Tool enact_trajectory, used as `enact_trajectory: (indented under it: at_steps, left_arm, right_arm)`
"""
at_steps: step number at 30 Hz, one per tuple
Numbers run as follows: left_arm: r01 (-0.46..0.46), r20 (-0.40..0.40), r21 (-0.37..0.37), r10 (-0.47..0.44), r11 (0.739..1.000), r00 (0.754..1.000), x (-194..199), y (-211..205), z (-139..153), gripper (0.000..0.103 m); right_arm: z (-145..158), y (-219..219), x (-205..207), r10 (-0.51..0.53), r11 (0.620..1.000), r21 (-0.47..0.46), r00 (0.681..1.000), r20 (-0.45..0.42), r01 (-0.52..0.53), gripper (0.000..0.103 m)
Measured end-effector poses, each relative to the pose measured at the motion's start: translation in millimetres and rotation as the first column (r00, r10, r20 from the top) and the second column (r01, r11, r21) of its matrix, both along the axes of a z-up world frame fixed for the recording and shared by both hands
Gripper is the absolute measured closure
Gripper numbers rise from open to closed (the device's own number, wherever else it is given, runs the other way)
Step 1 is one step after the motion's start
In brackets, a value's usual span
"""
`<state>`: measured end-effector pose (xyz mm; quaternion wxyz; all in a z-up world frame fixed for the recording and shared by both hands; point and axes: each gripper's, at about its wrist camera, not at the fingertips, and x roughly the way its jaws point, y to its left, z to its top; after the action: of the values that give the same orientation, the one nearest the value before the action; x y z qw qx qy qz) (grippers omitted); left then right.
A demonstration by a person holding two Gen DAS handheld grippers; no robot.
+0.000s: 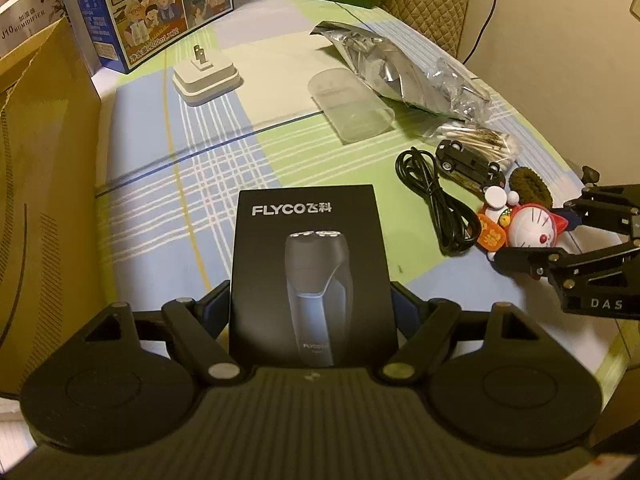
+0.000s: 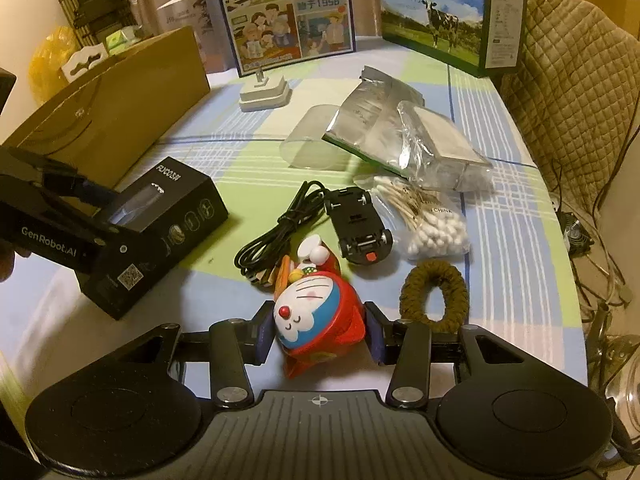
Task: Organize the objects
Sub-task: 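Carry the shaver box with the left tool while the right tool carries Doraemon toward the cardboard box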
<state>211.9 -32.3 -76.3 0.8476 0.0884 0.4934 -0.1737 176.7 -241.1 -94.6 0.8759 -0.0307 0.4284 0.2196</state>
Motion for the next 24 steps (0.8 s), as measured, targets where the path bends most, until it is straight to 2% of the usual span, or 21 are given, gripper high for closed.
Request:
enact_trajectory:
  at_steps: [11, 24]
  left_arm:
    - [0.005, 0.007, 0.005, -0.005, 1.000, 1.000, 1.7, -1.5, 0.7, 0.026]
    - [0.002, -0.020, -0.036, -0.003, 0.999, 1.000, -2.9, 4.4, 6.9, 0.027]
  right_arm:
    - [-0.3, -0.4, -0.8, -0.024, 1.000, 0.008, 1.000, -0.007, 0.024, 0.060]
    - [19.9, -7.1, -14.4, -0.075, 0.997, 0.003, 0.997, 0.015, 0.075, 0.061]
